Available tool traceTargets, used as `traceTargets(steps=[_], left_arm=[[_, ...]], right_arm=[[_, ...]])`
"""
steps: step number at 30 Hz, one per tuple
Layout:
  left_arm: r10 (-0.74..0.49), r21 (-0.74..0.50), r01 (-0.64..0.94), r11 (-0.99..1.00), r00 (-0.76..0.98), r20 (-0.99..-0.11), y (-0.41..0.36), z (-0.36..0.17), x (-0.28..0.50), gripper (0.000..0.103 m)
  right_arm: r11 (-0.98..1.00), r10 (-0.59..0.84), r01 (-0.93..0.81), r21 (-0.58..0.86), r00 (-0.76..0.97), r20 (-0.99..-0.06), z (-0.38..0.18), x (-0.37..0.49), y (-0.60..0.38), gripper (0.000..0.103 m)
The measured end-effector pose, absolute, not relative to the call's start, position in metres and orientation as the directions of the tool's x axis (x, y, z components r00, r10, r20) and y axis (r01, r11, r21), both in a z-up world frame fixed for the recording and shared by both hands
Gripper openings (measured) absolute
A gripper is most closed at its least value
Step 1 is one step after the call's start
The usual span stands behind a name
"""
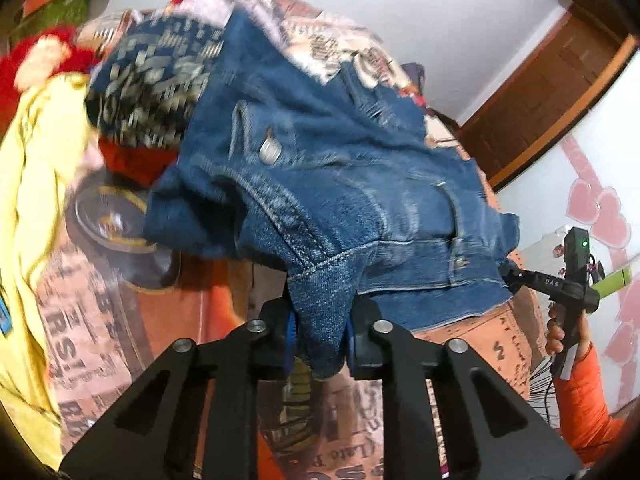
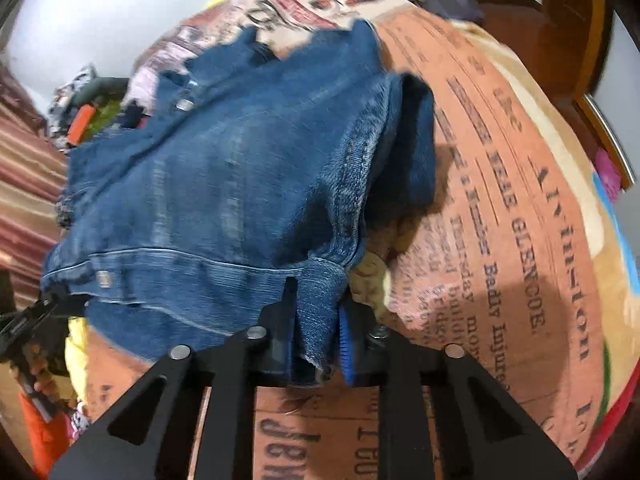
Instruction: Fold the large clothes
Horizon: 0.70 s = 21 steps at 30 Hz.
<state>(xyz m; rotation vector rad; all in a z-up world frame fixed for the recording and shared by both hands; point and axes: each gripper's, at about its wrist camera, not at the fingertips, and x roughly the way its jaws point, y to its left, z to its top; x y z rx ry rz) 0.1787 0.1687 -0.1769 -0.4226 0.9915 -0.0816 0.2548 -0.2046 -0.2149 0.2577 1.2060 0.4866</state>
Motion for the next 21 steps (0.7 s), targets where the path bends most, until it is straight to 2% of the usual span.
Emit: traceTargets(steps=[8,13,18,21], left_arm=[[-0.34,-0.475,-0.03,0.879,0.659,-0.671,0.176,-0.115,0.209,0.015],[-0.307,-0.469,-0.048,0.882,0.697,-0.648,0.188,-0.095,0.252,0.015],[-0.244,-0.48,-0.167,0.861,0.692,-0.679,0.219,-0.116,0.307,0.015],[-0.23,-0.49,-0.231,0.841,0.666,-0.71,0.236,-0.144,0.334,0.015]], right_arm=[[0.815,0.579,-0.296,0.497,0.416,-0.701,-0.138,0.279,-0.201,0.012],[0.818,0.573,-0.308,0.486,0.506,-0.644,-0.104,0.315,-0.192,0.012],[0.844,0.524,-0.235,0.483,0.557,-0.645,-0.109,0.362,-0.191,0.011],[0.857,0.497,-0.182,0.482,0.541,-0.678,-0.133,0.394,-0.186,0.011]])
